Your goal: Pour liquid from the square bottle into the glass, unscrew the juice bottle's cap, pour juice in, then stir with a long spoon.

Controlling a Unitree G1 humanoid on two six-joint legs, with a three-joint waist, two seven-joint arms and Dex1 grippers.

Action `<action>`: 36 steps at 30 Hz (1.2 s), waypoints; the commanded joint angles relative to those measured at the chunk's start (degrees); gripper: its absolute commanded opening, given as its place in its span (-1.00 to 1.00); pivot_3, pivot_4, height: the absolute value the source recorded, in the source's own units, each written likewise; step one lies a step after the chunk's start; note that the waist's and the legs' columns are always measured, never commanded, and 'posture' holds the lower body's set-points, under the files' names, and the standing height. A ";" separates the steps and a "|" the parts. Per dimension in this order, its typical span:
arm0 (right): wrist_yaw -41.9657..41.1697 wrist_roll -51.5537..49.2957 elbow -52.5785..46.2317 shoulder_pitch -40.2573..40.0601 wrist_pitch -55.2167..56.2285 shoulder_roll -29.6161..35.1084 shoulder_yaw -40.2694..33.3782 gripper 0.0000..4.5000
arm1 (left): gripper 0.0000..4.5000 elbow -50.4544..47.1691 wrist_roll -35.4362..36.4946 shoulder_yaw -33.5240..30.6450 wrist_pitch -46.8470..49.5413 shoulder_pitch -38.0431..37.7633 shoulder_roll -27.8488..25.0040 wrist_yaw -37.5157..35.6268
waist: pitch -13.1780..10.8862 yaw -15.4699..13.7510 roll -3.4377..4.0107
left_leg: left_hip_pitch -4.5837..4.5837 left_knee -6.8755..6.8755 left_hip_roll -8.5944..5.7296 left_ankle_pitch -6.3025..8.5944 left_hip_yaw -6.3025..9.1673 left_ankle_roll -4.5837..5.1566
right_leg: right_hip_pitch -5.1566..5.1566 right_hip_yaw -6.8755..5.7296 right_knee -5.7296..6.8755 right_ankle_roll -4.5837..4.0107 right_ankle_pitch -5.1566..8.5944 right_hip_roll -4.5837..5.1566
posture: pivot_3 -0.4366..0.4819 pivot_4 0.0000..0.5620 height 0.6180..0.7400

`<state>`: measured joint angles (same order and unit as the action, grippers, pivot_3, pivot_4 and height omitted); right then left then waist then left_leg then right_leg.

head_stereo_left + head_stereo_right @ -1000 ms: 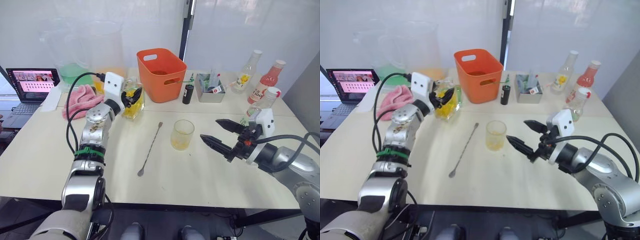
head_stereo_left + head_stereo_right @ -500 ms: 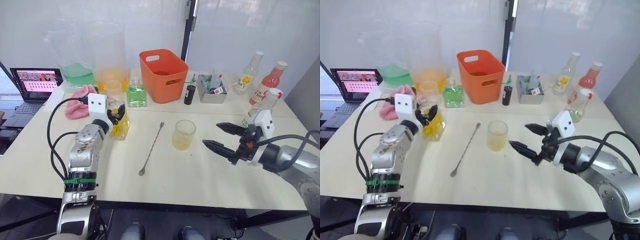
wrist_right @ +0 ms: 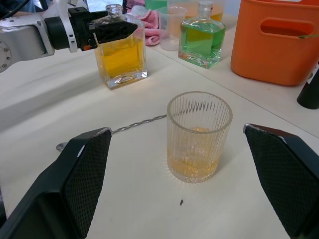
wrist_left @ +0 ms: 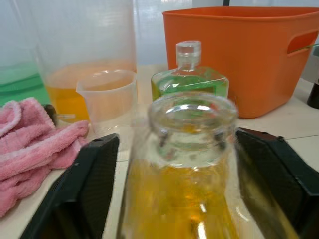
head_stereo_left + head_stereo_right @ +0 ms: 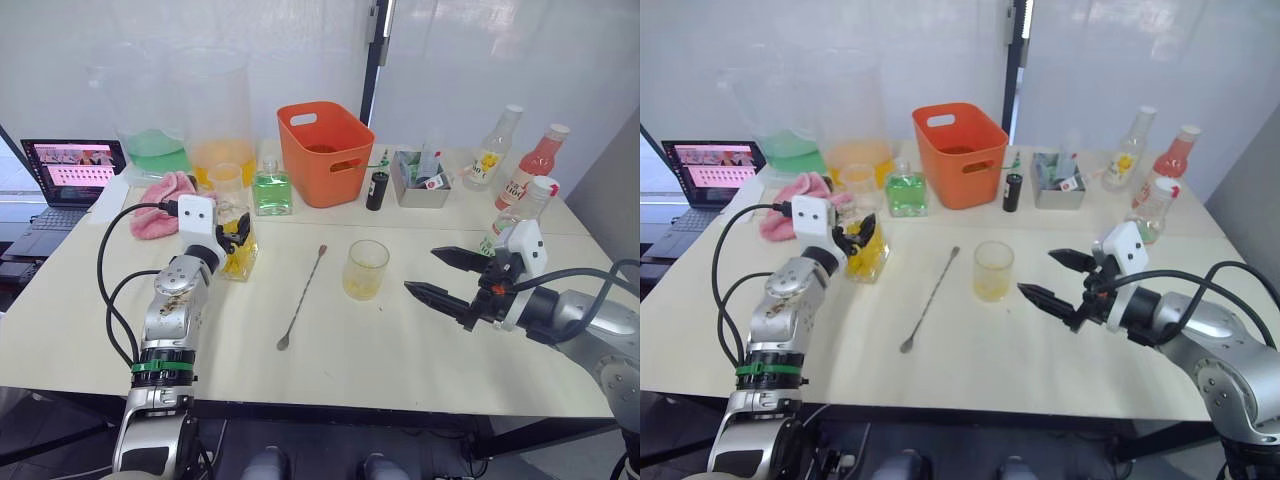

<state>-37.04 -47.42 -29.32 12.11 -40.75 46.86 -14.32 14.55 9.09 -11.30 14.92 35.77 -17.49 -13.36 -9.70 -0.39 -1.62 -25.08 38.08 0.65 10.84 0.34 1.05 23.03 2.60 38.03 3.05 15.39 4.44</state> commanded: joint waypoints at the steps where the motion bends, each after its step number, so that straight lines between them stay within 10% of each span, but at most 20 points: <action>1: 0.19 -0.36 -1.38 0.30 -0.02 0.03 -1.56 1.00 | 0.98 -0.62 -0.13 -0.05 -1.94 2.29 0.02 0.86 | 0.00 -0.07 0.00 | 0.00 0.00 0.00 0.00 -0.03 0.00 | 0.00 0.00 -0.01 0.00 0.00 0.00 | -0.05 -0.47 0.99; 23: 1.75 -1.33 -2.23 -0.69 -0.41 -0.72 -2.65 1.00 | 0.98 -18.07 8.13 -2.21 0.47 -2.43 0.01 -3.10 | 0.00 -0.25 -0.01 | -0.01 0.00 0.06 0.00 -0.22 0.00 | 0.00 0.04 -0.06 0.00 0.00 0.00 | -0.05 -0.47 0.99; 36: 7.30 3.04 1.53 -12.18 0.35 -1.00 -17.41 1.00 | 0.98 -31.60 28.80 -11.39 12.60 -17.90 -17.96 -25.63 | 0.02 0.50 0.03 | 0.01 -0.05 0.17 0.01 -0.29 0.00 | 0.01 0.04 -0.09 -0.07 0.04 -0.04 | -0.05 -0.47 0.99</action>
<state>-31.06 -46.09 -28.39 0.42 -41.75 45.97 -28.02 -14.59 36.73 -20.30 27.95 19.17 -33.96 -36.63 -9.68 0.11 -1.59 -25.06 38.03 0.83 10.85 0.04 1.05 23.04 2.64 37.95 2.96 15.44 4.41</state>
